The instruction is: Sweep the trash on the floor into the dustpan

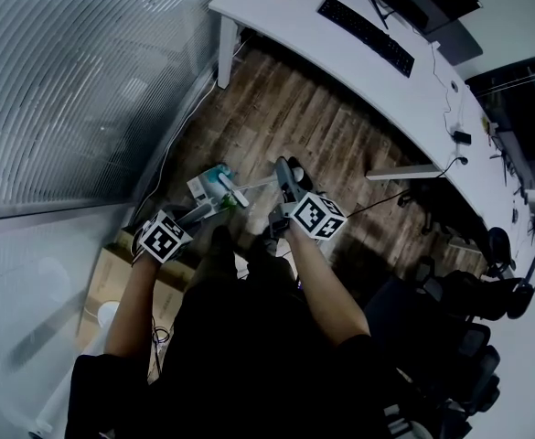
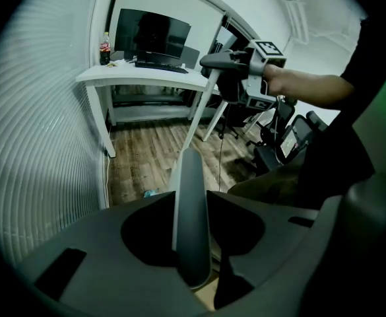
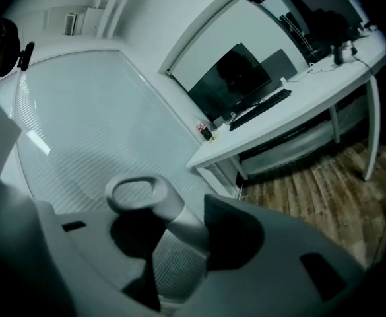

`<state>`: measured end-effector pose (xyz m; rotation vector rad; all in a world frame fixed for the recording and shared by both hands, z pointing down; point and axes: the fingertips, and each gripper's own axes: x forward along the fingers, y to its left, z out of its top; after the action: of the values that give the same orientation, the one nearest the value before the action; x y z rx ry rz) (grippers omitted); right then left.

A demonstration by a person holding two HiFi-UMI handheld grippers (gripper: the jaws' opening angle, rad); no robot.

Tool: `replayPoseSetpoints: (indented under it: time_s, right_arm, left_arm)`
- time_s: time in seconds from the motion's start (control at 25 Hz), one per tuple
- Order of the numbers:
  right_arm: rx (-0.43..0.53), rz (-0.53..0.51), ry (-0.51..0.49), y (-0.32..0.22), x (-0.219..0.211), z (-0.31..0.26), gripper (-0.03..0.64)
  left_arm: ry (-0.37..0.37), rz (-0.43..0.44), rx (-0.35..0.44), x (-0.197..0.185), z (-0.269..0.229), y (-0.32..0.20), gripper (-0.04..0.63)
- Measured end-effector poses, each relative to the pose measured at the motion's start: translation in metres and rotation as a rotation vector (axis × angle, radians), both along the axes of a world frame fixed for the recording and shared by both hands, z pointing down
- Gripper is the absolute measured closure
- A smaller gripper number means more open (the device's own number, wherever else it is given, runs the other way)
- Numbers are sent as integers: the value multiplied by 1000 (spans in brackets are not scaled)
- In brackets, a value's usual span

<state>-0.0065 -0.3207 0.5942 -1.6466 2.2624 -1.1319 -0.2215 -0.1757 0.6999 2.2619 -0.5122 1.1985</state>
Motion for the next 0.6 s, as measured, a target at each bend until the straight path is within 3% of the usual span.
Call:
replayPoseSetpoints:
  time_s: [0.2, 0.6]
  right_arm:
    - [-21, 99, -35, -1, 40, 0, 463]
    - [65, 120, -17, -1, 74, -42, 463]
  left_arm:
    - [12, -4, 12, -3, 1, -2, 483]
    - [11, -16, -11, -8, 0, -2, 485]
